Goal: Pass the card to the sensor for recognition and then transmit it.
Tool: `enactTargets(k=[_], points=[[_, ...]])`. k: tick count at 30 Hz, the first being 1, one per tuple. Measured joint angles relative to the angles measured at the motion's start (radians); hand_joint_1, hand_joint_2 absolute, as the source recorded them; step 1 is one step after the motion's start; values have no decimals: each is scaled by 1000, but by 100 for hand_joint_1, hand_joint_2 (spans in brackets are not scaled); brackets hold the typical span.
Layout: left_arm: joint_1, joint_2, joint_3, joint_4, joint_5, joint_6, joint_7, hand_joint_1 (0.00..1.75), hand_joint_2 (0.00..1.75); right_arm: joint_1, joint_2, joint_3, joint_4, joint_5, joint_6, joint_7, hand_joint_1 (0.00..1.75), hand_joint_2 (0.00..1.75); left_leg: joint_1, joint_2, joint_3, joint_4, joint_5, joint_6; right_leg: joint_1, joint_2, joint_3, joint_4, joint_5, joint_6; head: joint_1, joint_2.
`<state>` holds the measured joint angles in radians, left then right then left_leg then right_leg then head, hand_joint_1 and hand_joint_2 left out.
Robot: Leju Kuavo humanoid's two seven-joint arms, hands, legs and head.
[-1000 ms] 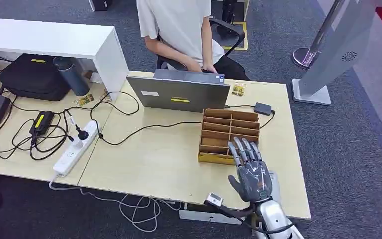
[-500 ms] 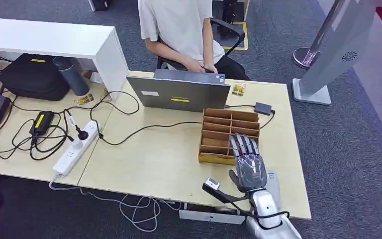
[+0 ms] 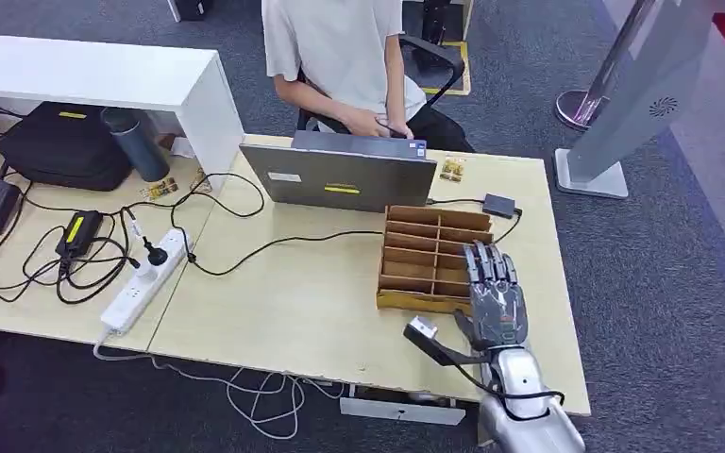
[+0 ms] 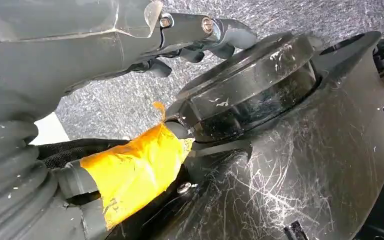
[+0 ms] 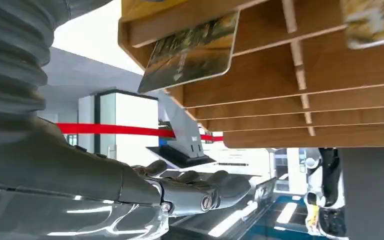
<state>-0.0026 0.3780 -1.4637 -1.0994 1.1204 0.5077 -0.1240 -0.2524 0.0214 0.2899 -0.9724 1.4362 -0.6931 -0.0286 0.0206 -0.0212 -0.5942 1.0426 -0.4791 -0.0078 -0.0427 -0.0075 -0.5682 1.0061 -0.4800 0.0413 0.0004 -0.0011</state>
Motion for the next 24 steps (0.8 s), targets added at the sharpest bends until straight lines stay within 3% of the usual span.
enactTargets(k=[24], points=[[0, 1, 0, 0, 17, 2, -2, 0, 175, 0, 12, -14, 11, 1, 0, -29, 0, 175, 0, 0, 0, 0, 0, 0, 0, 0, 0, 0, 0, 0, 0, 0]])
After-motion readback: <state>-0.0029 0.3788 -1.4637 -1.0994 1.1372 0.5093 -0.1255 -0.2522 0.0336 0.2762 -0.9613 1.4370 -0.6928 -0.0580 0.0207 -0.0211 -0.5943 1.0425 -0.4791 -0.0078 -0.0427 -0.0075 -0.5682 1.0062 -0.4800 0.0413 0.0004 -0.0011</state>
